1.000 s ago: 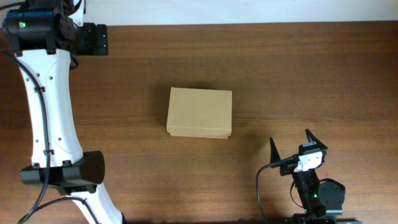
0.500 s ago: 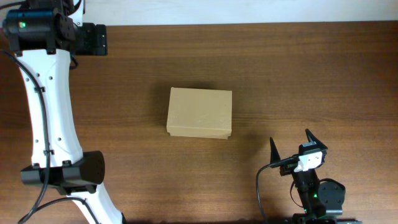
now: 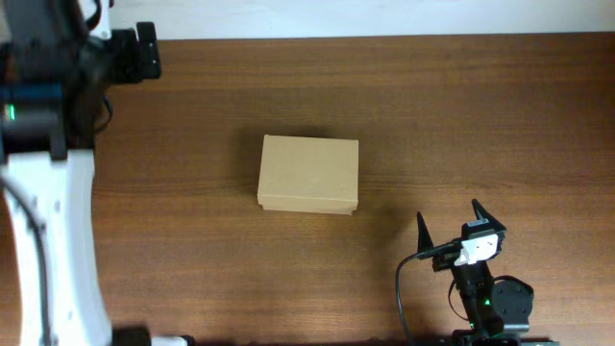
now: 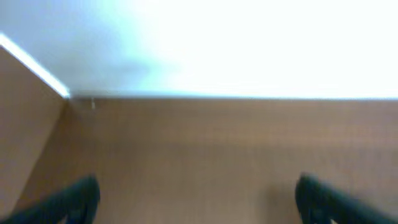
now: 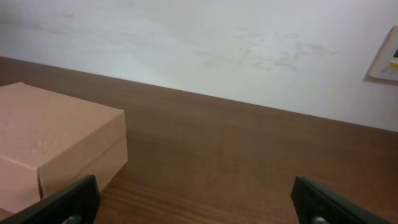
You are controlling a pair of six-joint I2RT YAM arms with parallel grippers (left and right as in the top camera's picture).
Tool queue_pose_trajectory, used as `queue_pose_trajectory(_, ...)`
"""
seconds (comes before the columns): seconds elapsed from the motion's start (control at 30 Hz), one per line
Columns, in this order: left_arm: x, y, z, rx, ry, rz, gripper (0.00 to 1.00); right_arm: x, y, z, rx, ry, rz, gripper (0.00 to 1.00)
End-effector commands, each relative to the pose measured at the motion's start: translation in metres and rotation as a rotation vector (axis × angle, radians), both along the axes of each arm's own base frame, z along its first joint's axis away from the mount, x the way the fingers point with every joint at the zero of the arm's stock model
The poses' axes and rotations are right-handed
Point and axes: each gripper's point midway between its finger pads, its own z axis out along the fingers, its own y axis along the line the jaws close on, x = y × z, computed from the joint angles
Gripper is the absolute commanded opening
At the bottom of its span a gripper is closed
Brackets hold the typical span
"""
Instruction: Pack container
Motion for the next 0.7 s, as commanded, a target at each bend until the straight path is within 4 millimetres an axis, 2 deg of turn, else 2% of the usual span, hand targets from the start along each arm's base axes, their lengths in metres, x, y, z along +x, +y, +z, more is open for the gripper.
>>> queue_pose_trajectory(0.0, -0.025, -0.004, -0.006, 0.005, -0.093, -0.021, 1.00, 0.000, 0.001, -0.002, 0.007, 0.000, 0.006, 0.99)
queue_pose_trajectory(0.07, -0.036, -0.004, -0.018, 0.007, -0.147, -0.020, 1.00, 0.000, 0.001, -0.002, 0.007, 0.000, 0.006, 0.99)
queue_pose_trajectory(0.17, -0.054, -0.005, -0.049, 0.011, -0.208, -0.021, 1.00, 0.000, 0.001, -0.002, 0.007, 0.000, 0.006, 0.99)
queue_pose_trajectory(0.4, -0.090, -0.007, -0.145, 0.016, -0.288, -0.021, 1.00, 0.000, 0.001, -0.002, 0.007, 0.000, 0.006, 0.99)
queue_pose_trajectory(0.5, -0.103, -0.008, -0.180, 0.016, -0.323, -0.024, 1.00, 0.000, 0.001, -0.002, 0.007, 0.000, 0.006, 0.99)
queue_pose_trajectory(0.67, -0.126, -0.012, -0.219, 0.015, -0.393, -0.040, 1.00, 0.000, 0.001, -0.002, 0.007, 0.000, 0.006, 0.99)
